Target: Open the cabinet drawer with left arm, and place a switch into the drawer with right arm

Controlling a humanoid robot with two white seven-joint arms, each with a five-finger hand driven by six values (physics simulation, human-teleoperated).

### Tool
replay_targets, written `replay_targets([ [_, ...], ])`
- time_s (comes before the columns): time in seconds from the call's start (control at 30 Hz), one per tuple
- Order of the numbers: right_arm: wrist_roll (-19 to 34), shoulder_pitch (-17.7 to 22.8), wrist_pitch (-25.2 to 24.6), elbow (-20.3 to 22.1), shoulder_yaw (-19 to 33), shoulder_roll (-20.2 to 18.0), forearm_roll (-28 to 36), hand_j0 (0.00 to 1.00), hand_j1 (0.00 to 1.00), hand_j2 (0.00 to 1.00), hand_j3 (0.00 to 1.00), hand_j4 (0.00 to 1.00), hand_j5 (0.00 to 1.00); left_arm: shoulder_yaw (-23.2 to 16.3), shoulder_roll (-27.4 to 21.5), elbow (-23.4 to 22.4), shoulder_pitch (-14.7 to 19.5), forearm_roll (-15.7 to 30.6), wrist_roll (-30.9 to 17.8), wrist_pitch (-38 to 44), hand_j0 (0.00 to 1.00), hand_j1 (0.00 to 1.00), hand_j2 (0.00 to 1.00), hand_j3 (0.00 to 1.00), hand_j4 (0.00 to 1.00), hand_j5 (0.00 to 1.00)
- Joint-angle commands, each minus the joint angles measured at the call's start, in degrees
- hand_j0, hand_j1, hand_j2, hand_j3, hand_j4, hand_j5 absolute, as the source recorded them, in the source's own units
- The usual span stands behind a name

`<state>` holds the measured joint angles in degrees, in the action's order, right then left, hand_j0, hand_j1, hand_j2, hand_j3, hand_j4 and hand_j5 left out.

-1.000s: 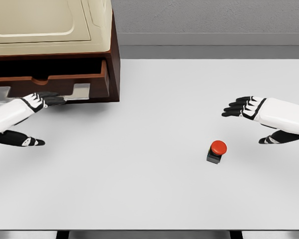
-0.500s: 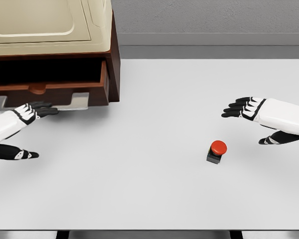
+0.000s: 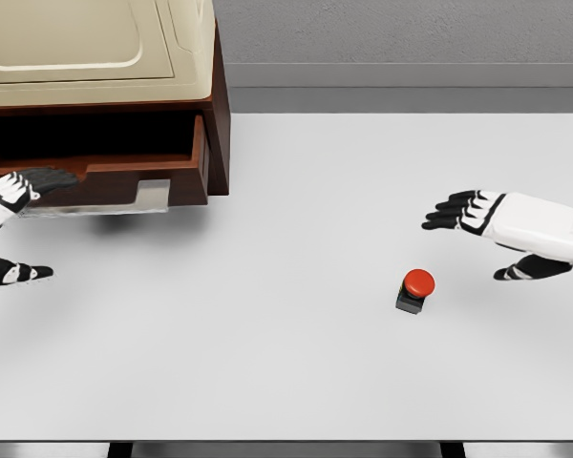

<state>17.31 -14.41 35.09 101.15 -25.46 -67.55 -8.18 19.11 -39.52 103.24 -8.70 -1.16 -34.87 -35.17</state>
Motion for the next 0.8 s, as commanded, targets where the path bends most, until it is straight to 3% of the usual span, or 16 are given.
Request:
replay_targets([
  [0.0,0.09,0.0,-0.09,0.01,-0.64,0.66,0.01,1.0,1.0,1.0,1.0,1.0,1.0,1.63,1.03,0.03,0.0,0.46,0.07,0.17,1.0,1.0,1.0,1.0,1.0,1.0],
  [0.13,2.46,-0.44,-0.09,0.01,-0.82,5.32,-3.33,0.96,0.96,0.96,0.96,0.96,0.96,1.99,2.78,0.03,1.58,0.54,0.07,0.17,1.0,1.0,1.0,1.0,1.0,1.0],
  [0.27,4.22,-0.44,-0.09,0.01,-1.08,6.55,-3.77,0.96,0.96,0.96,0.96,0.96,0.96,0.76,3.13,0.12,5.54,0.02,-0.11,0.17,1.0,1.0,1.0,1.0,1.0,1.0],
  [0.4,4.31,-0.44,-0.09,0.01,-1.17,8.48,-4.74,0.91,0.91,0.91,0.91,0.91,0.91,-2.23,6.03,0.12,7.21,-0.16,-0.13,0.17,1.0,1.0,1.0,1.0,1.0,1.0],
  [0.47,4.22,-0.53,-0.09,-0.07,-1.69,8.57,-4.83,0.93,0.93,0.93,0.93,0.93,0.93,-5.75,6.12,0.03,7.3,-0.25,-0.13,0.17,1.0,1.0,1.0,1.0,1.0,1.0],
  [0.77,4.14,-0.79,-0.09,0.01,-2.4,8.05,-4.48,1.0,1.0,1.0,1.0,1.0,1.0,-5.22,9.9,-0.06,7.47,0.54,-0.11,0.17,1.0,1.0,1.0,1.0,1.0,1.0],
])
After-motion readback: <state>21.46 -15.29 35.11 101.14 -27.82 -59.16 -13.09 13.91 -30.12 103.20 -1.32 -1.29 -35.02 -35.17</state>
